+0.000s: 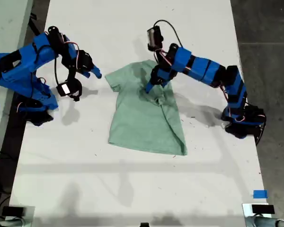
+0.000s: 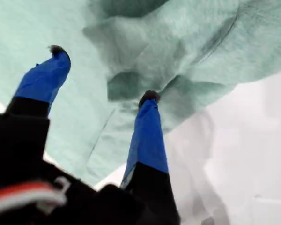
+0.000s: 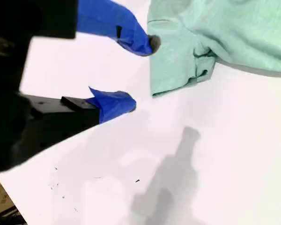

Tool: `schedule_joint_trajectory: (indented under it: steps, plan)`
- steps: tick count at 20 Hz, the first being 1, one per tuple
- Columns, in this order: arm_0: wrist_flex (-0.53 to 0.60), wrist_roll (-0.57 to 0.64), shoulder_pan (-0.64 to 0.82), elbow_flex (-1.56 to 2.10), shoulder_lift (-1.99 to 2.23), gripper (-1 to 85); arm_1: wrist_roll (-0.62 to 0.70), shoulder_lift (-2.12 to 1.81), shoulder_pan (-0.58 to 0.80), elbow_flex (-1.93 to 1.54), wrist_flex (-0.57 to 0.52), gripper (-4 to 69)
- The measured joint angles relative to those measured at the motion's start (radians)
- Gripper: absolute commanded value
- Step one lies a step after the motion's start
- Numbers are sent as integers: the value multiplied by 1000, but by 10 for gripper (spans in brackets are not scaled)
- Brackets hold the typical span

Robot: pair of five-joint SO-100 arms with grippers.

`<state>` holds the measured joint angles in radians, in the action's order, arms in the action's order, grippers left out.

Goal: Fold tshirt

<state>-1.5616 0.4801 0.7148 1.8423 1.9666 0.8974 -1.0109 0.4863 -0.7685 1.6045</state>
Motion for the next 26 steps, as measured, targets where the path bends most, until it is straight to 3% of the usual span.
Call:
schedule_joint_trajectory:
  steps: [9,18,26]
  plan:
    - [-12,2,20,-2,0,291,57,-747,112,-407,52,255]
    - [84,130,153,-137,-313,302,34,-942,112,-653,52,221]
    - [147,164,196,-377,-779,311,12,-1100,112,-801,52,220]
